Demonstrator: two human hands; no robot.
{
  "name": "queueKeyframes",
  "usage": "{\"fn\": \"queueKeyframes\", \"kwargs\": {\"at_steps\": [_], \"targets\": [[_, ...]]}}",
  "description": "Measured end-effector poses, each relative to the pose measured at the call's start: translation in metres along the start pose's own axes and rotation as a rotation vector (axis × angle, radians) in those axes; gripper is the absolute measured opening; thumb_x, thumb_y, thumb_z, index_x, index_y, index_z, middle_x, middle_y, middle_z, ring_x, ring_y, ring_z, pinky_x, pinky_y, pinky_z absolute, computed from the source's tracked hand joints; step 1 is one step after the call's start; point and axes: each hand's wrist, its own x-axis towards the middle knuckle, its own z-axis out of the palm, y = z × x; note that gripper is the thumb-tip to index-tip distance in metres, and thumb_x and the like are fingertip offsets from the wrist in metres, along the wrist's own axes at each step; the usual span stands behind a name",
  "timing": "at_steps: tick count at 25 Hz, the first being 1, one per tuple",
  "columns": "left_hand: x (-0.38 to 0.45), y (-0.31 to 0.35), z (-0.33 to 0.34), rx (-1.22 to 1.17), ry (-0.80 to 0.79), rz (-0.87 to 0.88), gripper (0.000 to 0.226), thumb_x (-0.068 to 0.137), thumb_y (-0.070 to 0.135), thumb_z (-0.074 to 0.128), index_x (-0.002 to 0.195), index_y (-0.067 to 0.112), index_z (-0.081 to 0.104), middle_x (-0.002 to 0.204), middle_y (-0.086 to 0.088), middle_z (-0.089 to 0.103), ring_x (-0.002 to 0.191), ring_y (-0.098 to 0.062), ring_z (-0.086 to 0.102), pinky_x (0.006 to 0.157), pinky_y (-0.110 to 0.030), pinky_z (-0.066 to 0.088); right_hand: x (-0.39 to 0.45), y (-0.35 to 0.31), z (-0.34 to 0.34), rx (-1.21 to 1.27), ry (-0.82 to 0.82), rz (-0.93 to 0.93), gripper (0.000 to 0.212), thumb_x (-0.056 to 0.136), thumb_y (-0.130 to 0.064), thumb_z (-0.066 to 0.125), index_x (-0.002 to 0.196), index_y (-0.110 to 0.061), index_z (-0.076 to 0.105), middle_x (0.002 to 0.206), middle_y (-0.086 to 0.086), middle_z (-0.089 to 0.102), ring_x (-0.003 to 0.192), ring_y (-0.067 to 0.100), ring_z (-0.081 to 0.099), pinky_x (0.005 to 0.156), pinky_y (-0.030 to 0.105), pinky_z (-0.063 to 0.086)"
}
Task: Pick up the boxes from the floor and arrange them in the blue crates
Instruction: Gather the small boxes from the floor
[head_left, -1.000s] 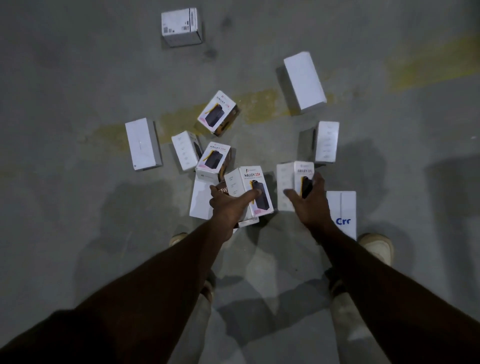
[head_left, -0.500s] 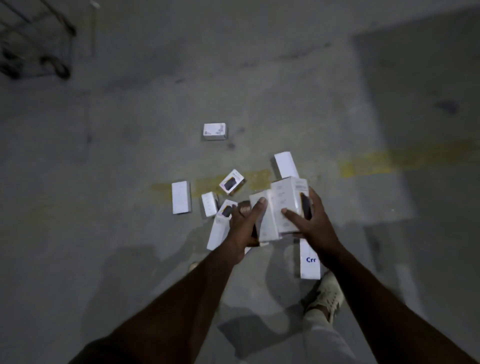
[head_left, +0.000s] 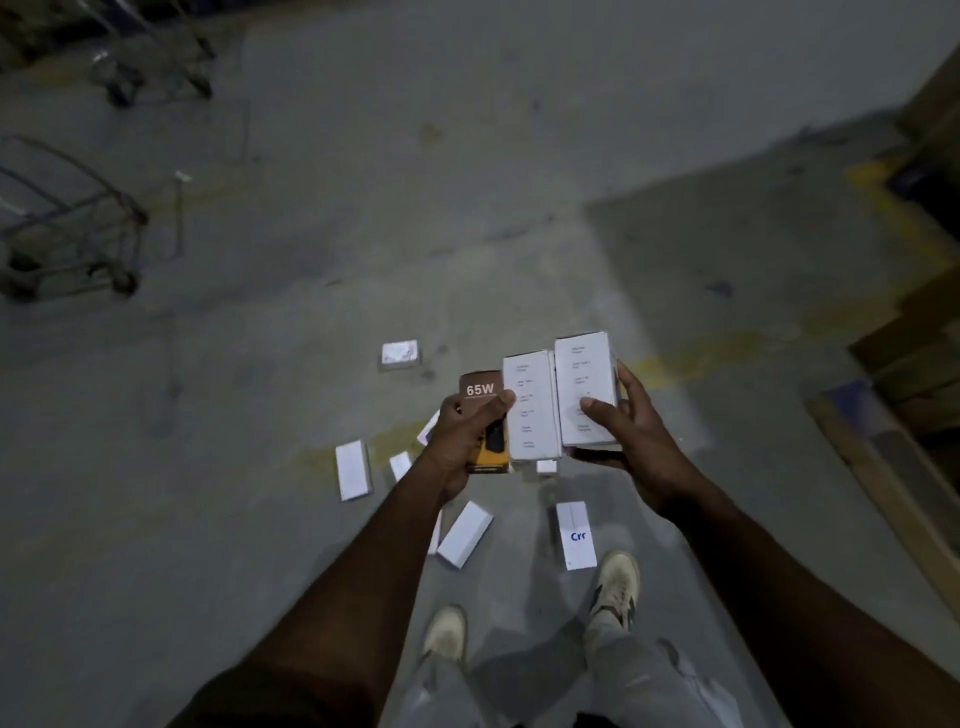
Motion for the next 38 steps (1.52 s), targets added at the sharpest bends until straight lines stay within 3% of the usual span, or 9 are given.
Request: {"fn": "queueKeyframes", "kwargs": {"at_steps": [7, 11, 17, 23, 26, 28, 30, 34, 38], "targets": [[-0.056, 0.028, -0.015, 0.068, -0.362, 0.069, 0.094, 0.057, 0.039, 0.096, 0.135, 0.008, 0.055, 0.127, -0.018, 0.068, 0.117, -0.040, 0.065, 0.096, -0.064, 0.051, -0.126, 0.000, 0.056, 0.001, 0.221, -0.159, 0.072, 0.090, -0.028, 0.071, 0.148, -0.042, 0.031, 0.131, -0.011, 0.063, 0.112, 0.015, 0.068, 0.087, 0.046, 0.059], [-0.100, 0.036, -0.006, 0.192, -0.538, 0.021, 0.094, 0.058, 0.040, 0.092, 0.138, 0.012, 0.051, 0.125, -0.016, 0.070, 0.114, -0.038, 0.067, 0.087, -0.053, 0.058, -0.201, 0.013, 0.080, 0.093, 0.402, -0.239, 0.058, 0.090, -0.040, 0.063, 0.143, -0.039, 0.040, 0.131, -0.012, 0.064, 0.115, 0.013, 0.066, 0.090, 0.038, 0.058], [-0.184, 0.019, 0.042, 0.394, -0.814, -0.012, 0.095, 0.062, 0.047, 0.091, 0.141, 0.013, 0.049, 0.128, -0.016, 0.068, 0.115, -0.039, 0.067, 0.097, -0.062, 0.051, -0.304, 0.035, 0.070, 0.185, 0.720, -0.343, 0.042, 0.093, -0.034, 0.063, 0.133, -0.030, 0.052, 0.125, -0.007, 0.067, 0.110, 0.011, 0.067, 0.089, 0.030, 0.055], [-0.289, -0.033, 0.104, 0.593, -1.136, -0.050, 0.062, 0.075, 0.024, 0.076, 0.133, 0.016, 0.056, 0.120, -0.010, 0.073, 0.103, -0.026, 0.071, 0.091, -0.044, 0.057, -0.439, 0.083, 0.040, 0.264, 0.926, -0.394, 0.058, 0.082, -0.050, 0.063, 0.135, -0.030, 0.051, 0.124, -0.008, 0.068, 0.109, 0.013, 0.068, 0.089, 0.035, 0.056], [-0.346, -0.080, 0.141, 0.672, -1.241, -0.028, 0.064, 0.078, 0.021, 0.074, 0.137, 0.012, 0.053, 0.130, -0.017, 0.067, 0.111, -0.033, 0.066, 0.098, -0.049, 0.051, -0.516, 0.119, 0.026, 0.295, 1.053, -0.391, 0.055, 0.086, -0.049, 0.062, 0.137, -0.029, 0.050, 0.127, -0.009, 0.066, 0.111, 0.012, 0.066, 0.084, 0.029, 0.053], [-0.391, -0.118, 0.166, 0.693, -1.280, -0.008, 0.065, 0.075, 0.025, 0.078, 0.134, 0.010, 0.055, 0.126, -0.016, 0.069, 0.106, -0.029, 0.069, 0.090, -0.043, 0.055, -0.566, 0.148, 0.015, 0.319, 1.171, -0.388, 0.046, 0.092, -0.043, 0.063, 0.135, -0.029, 0.051, 0.131, -0.006, 0.063, 0.113, 0.014, 0.064, 0.083, 0.030, 0.053], [-0.433, -0.155, 0.184, 0.686, -1.304, 0.035, 0.059, 0.073, 0.027, 0.079, 0.126, 0.012, 0.059, 0.120, -0.015, 0.072, 0.100, -0.027, 0.071, 0.083, -0.041, 0.058, -0.609, 0.172, 0.006, 0.327, 1.288, -0.358, 0.052, 0.084, -0.054, 0.065, 0.130, -0.035, 0.054, 0.134, -0.002, 0.057, 0.113, 0.016, 0.063, 0.084, 0.034, 0.055], [-0.507, -0.220, 0.214, 0.642, -1.341, 0.051, 0.089, 0.056, 0.040, 0.092, 0.130, 0.015, 0.051, 0.127, -0.013, 0.067, 0.112, -0.036, 0.068, 0.095, -0.059, 0.054, -0.689, 0.213, 0.004, 0.356, 1.538, -0.408, 0.064, 0.068, -0.070, 0.071, 0.123, -0.038, 0.062, 0.139, 0.006, 0.050, 0.112, 0.017, 0.066, 0.095, 0.046, 0.055], [-0.574, -0.270, 0.243, 0.700, -1.535, 0.024, 0.091, 0.051, 0.051, 0.092, 0.125, 0.016, 0.052, 0.124, -0.015, 0.067, 0.107, -0.035, 0.070, 0.091, -0.056, 0.057, -0.753, 0.235, 0.022, 0.407, 1.744, -0.445, 0.062, 0.073, -0.062, 0.072, 0.126, -0.032, 0.062, 0.135, 0.008, 0.057, 0.111, 0.018, 0.069, 0.093, 0.048, 0.057]]}}
